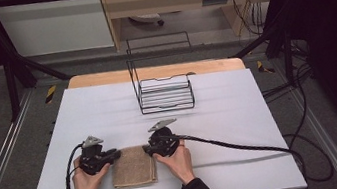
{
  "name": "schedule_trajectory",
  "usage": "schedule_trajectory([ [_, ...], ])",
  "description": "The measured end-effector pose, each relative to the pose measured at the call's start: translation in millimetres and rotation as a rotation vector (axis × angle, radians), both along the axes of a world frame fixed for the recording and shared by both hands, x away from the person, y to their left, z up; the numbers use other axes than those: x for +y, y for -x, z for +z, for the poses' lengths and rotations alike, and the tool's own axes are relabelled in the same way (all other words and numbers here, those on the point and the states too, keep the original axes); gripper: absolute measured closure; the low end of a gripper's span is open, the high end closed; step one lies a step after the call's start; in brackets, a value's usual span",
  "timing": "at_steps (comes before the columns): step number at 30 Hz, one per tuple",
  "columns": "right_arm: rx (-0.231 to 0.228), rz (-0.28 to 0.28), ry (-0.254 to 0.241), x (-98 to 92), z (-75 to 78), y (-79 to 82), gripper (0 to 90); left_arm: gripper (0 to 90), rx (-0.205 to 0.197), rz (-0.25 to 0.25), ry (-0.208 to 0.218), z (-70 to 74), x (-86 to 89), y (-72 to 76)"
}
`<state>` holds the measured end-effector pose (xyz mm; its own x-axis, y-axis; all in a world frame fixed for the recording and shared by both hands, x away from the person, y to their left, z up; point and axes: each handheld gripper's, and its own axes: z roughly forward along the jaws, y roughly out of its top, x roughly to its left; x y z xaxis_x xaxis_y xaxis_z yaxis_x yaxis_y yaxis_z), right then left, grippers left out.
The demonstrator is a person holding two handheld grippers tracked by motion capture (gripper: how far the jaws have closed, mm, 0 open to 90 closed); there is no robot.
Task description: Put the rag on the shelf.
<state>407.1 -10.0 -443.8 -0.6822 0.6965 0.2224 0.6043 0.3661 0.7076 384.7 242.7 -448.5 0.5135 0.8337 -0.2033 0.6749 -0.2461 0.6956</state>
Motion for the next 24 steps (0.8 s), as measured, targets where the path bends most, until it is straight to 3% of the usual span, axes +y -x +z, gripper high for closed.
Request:
schedule_trajectory([
  [4,0.031,-0.004,0.010,1.2,-6.5,-3.9,62.6,76.8,0.002,-0.007,-0.003,-0.6,-0.8,-0.1],
  [10,0.030,-0.011,0.006,1.7,-7.5,-2.8,63.0,77.2,0.000,-0.018,-0.021,-0.5,-2.7,-0.2],
  [15,0.054,-0.010,-0.010,2.5,-8.2,-2.1,73.4,79.8,0.014,-0.023,-0.030,0.8,-3.9,-3.3],
  [17,0.094,-0.015,-0.032,3.3,-8.9,-3.2,79.9,81.6,0.022,-0.022,-0.032,1.4,-4.6,-3.5],
  [24,0.104,-0.022,-0.045,3.4,-8.6,-3.5,82.8,84.6,0.024,-0.018,-0.015,1.2,-3.2,-3.2],
])
